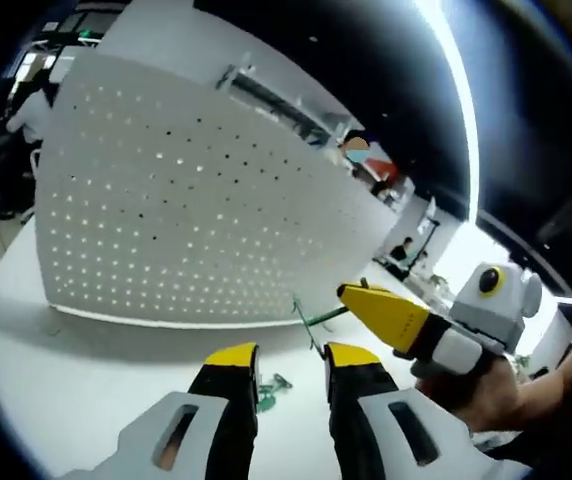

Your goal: Insert the hook assembly into the mounting plate slot until the hook locks in place.

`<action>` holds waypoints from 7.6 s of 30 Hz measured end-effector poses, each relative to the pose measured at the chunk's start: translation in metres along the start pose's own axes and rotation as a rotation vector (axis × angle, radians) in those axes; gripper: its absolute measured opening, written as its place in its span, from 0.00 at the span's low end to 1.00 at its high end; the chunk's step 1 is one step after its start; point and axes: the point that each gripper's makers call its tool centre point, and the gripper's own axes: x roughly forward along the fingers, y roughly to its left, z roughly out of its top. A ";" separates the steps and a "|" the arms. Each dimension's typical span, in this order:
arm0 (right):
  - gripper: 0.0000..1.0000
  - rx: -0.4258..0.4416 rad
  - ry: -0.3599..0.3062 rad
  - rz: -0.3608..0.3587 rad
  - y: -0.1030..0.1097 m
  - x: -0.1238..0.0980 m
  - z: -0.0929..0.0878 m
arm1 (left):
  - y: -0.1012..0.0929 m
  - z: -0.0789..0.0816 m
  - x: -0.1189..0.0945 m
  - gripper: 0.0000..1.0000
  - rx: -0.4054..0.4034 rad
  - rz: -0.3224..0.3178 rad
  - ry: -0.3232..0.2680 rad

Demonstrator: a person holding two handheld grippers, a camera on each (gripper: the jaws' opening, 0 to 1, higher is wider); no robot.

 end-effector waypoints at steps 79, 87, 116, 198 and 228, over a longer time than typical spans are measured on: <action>0.03 0.241 0.080 0.123 0.040 -0.004 0.012 | -0.023 0.039 -0.031 0.01 0.426 0.082 -0.089; 0.01 0.159 0.126 0.113 0.041 -0.001 0.007 | -0.018 0.034 -0.033 0.01 0.430 0.109 -0.053; 0.00 0.039 0.065 0.044 0.035 0.023 0.023 | 0.005 0.032 -0.048 0.74 0.367 0.073 -0.120; 0.00 -0.177 -0.221 -0.691 -0.171 0.079 0.081 | 0.051 0.009 -0.065 0.97 0.307 0.142 -0.080; 0.11 -0.181 -0.163 -0.684 -0.167 0.085 0.088 | 0.056 0.004 -0.079 0.97 0.281 0.196 -0.096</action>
